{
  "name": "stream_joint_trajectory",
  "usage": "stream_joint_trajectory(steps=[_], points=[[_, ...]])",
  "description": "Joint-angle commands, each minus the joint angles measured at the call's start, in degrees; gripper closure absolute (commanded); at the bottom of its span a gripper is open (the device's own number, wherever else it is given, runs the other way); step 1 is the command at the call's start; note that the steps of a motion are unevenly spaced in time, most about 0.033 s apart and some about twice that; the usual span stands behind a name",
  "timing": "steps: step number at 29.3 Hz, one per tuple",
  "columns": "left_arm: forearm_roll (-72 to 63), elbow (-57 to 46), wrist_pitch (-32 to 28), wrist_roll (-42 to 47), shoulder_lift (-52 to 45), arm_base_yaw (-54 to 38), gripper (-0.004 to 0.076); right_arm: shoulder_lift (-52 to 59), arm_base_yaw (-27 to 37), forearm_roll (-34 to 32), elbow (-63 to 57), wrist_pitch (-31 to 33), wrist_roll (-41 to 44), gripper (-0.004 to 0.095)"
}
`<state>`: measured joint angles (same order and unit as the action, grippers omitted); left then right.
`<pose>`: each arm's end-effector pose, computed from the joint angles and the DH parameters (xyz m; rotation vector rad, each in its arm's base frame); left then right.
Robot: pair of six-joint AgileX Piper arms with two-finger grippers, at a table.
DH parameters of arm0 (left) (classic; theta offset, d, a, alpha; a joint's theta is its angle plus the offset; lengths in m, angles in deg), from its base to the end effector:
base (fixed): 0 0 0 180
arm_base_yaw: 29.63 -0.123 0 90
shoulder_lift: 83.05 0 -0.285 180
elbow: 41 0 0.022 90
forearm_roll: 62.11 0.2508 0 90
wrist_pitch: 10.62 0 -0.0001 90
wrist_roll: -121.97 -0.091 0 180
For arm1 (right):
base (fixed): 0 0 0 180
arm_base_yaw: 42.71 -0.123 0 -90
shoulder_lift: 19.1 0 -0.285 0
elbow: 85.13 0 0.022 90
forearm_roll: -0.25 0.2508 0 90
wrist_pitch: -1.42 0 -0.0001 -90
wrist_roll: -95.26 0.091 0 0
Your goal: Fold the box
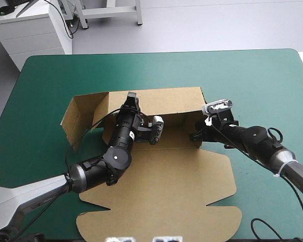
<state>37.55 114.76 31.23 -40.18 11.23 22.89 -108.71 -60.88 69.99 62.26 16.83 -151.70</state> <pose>0.2401 -0.2147 0.2834 1.5976 1.1587 1.0616 0.2700 0.1126 0.2390 -0.4516 2.1998 0.4731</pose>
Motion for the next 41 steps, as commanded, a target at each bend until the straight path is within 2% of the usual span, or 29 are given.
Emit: stream_joint_trajectory(steps=[1, 5, 7, 9, 19, 27, 41], points=[[3.3, 1.3, 1.3, 0.6, -1.6, 0.2, 0.0643, 1.5, -0.1, 4.5, 1.5, 6.1, 1.4, 0.0924], [3.9, 1.3, 0.9, 0.6, -1.6, 0.2, 0.0469, 1.5, -0.1, 4.5, 1.5, 5.7, 1.5, 0.0923], [5.3, 1.3, 0.9, 0.6, -1.6, 0.2, 0.0353, 1.5, -0.1, 4.0, 1.5, 5.5, 1.5, 0.0923], [5.3, 1.3, 0.8, 0.6, -1.6, 0.2, 0.0309, 1.5, -0.1, 3.9, 1.6, 5.5, 1.5, 0.0923], [5.2, 1.3, 2.0, 1.1, -1.6, 0.5, 0.0306, 1.4, -0.1, 0.4, 3.9, 4.0, 3.3, 0.0921], [5.3, 1.3, 8.3, 1.4, -1.6, 6.0, 0.0305, -0.8, 0.1, -6.1, 5.8, 2.5, 8.5, 0.0920], [5.3, 1.3, 15.5, 0.7, -1.6, 8.8, 0.0305, -3.8, 0.1, -6.6, 8.4, -0.1, 10.0, 0.0920]])
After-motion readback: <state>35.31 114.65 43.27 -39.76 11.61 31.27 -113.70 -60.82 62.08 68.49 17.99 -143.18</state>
